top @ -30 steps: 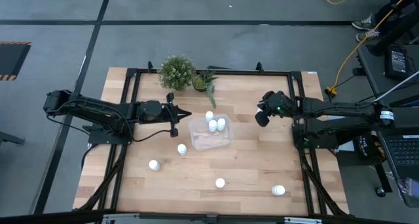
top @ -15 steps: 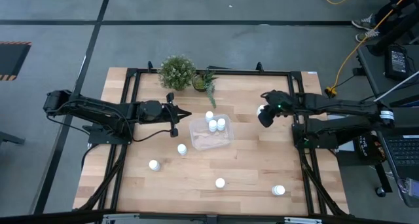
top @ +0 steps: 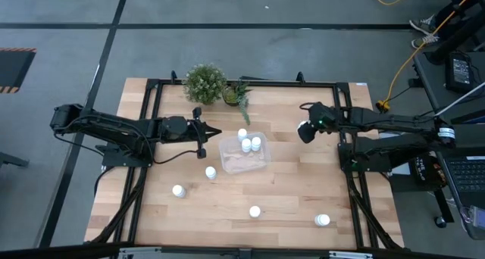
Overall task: Pick and place pill bottles into a basket
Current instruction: Put the white pill bottle into the transparent bin
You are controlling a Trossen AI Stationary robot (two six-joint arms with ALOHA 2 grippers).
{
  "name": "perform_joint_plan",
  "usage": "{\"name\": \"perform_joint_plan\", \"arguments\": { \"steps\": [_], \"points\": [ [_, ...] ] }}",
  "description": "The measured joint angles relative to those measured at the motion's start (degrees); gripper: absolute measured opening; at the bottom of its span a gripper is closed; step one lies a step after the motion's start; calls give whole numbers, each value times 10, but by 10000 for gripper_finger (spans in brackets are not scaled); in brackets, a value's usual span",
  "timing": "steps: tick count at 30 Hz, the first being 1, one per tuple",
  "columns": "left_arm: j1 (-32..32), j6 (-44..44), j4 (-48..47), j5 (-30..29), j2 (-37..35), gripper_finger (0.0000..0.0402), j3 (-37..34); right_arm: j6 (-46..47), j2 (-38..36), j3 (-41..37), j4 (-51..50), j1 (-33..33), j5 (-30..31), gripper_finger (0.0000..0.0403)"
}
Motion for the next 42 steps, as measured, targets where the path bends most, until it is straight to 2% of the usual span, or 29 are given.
{"name": "perform_joint_plan", "arguments": {
  "steps": [2, 14, 24, 42],
  "points": [
    [0, 0, -1, 0, 0, 8, 0, 1, 0, 0, -6, 0, 15, 271],
    [0, 0, -3, 0, 0, 6, 0, 32, 0, -5, -24, 0, 16, 272],
    [0, 0, -3, 0, 0, 8, 0, 42, 0, -96, 76, 0, 16, 272],
    [0, 0, -3, 0, 0, 4, 0, 9, 0, -125, 148, 0, 40, 272]
  ]
}}
